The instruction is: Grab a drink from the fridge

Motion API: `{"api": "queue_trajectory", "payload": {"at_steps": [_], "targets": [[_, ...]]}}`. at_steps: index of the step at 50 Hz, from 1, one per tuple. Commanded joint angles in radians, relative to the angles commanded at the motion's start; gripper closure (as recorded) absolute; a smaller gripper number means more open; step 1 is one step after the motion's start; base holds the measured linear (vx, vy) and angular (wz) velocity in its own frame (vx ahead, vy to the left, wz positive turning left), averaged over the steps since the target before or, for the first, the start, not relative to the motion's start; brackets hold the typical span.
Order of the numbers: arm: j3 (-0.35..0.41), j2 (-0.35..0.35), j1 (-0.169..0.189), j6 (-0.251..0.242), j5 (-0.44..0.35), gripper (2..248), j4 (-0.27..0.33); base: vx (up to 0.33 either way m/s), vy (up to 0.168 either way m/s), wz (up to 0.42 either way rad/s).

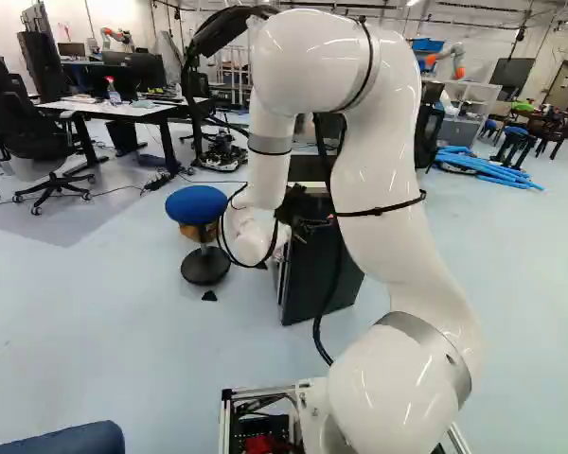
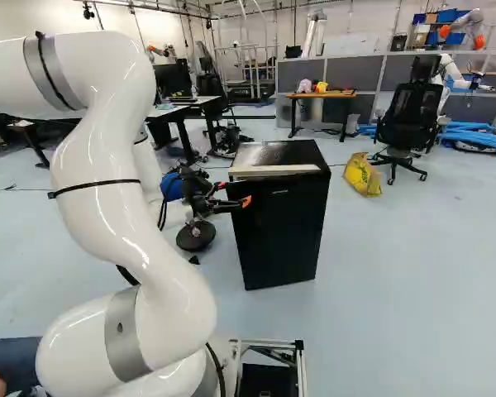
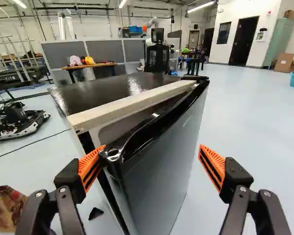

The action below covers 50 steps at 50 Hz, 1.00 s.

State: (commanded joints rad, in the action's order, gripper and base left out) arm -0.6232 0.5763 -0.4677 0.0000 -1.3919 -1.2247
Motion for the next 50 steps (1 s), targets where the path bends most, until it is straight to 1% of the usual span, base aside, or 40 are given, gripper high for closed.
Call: {"api": "queue_trajectory", "payload": {"at_steps": [23,50], "targets": [[0.057,-0.031,-0.026,0.0,0.0,3,-0.055,0.0,0.0,0.0],[0.126,-0.067,-0.055,0.0,-0.013,3,-0.143,0.0,0.0,0.0]]}}
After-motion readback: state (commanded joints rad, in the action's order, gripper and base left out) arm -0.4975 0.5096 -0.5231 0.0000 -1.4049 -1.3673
